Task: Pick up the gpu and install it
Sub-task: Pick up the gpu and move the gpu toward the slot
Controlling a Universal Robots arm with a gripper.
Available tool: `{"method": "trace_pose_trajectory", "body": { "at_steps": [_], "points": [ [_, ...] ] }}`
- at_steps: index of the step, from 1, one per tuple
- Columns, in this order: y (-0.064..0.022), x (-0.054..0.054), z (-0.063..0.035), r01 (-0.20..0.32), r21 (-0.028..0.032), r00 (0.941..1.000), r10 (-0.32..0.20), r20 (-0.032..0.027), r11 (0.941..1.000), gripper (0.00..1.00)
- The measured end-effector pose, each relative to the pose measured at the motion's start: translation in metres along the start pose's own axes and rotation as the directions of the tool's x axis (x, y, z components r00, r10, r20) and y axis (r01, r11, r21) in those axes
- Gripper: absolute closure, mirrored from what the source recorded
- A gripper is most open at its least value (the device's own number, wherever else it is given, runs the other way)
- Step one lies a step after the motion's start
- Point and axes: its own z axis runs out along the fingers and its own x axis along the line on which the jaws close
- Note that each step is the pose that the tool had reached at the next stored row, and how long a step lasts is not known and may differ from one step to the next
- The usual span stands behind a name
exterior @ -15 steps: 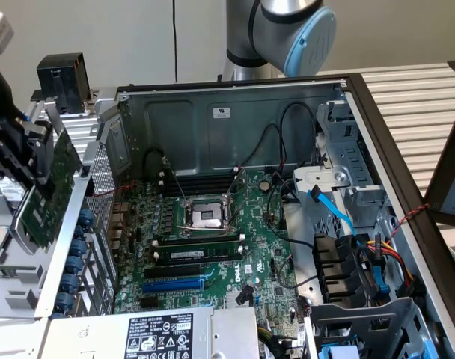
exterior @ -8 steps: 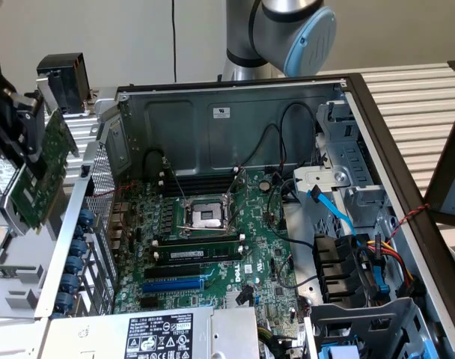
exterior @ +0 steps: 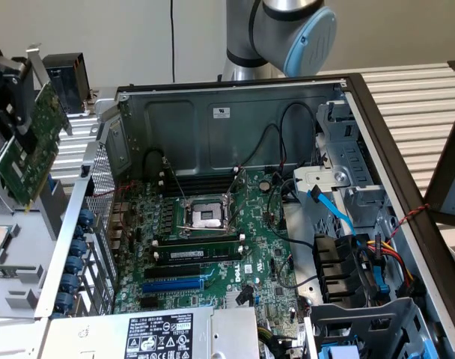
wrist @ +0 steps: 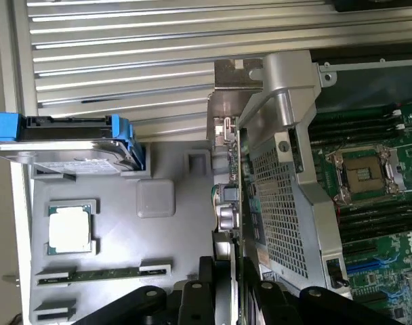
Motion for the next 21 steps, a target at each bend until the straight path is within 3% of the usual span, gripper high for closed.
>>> {"method": "trace_pose_trajectory", "body": {
  "at_steps": [9, 12, 21],
  "points": [
    [0.0058, -0.022, -0.0373, -0.001, 0.0009, 1.0, 0.001, -0.0047, 1.0, 0.73],
    [0.0079, -0.03, -0.0499, -0.001, 0.0019, 1.0, 0.001, -0.0092, 1.0, 0.73],
    [0.0126, -0.056, -0.0684, -0.006, 0.0098, 0.9988, 0.007, -0.0482, 0.9999, 0.73]
  ]
}}
